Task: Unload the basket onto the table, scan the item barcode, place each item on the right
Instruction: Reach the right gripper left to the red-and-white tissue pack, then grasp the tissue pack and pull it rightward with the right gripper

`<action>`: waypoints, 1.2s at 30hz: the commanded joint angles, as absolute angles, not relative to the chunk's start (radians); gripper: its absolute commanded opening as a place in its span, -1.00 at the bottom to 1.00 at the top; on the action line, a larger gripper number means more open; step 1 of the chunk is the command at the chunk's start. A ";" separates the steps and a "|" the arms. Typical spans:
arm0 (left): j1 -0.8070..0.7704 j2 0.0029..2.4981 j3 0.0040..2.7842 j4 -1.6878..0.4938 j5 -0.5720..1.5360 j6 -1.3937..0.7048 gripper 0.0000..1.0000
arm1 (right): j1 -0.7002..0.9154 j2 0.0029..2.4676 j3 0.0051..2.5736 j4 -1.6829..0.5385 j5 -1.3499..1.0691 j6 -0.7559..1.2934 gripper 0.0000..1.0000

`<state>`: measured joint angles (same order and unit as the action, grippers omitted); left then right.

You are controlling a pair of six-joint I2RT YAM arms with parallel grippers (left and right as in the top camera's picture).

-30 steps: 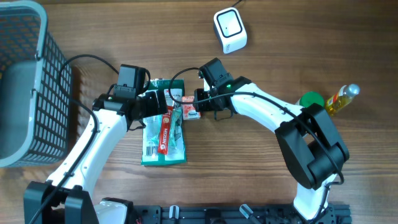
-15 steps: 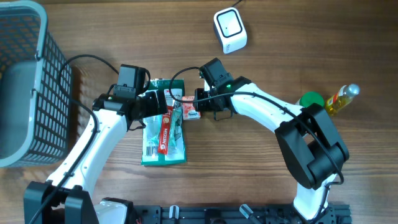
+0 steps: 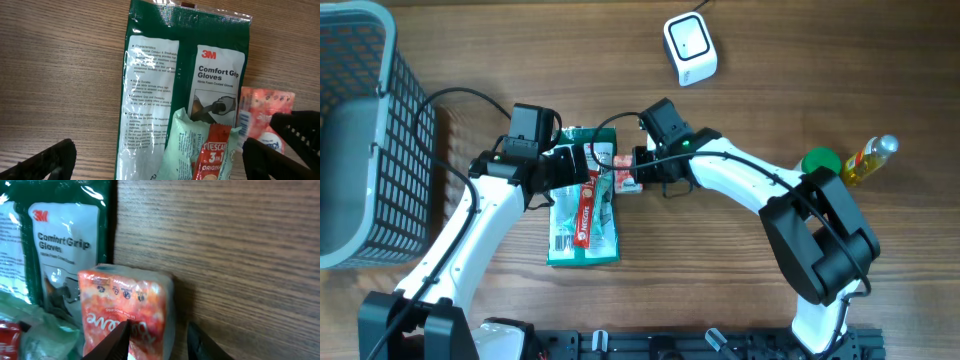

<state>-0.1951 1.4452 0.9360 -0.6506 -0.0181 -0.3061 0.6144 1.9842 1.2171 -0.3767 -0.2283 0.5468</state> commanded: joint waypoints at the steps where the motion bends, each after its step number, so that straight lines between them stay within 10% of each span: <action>1: -0.193 1.429 0.951 -0.650 -0.028 -0.319 1.00 | 0.619 2.006 1.155 -0.339 -0.245 0.583 -0.26; 8: -0.193 1.429 0.951 -0.651 -0.028 -0.319 1.00 | 0.614 2.006 1.113 -0.275 -0.315 0.609 -0.89; 36: -0.193 1.429 0.951 -0.650 -0.028 -0.319 1.00 | 0.194 1.847 1.112 -0.436 -1.623 0.244 -0.91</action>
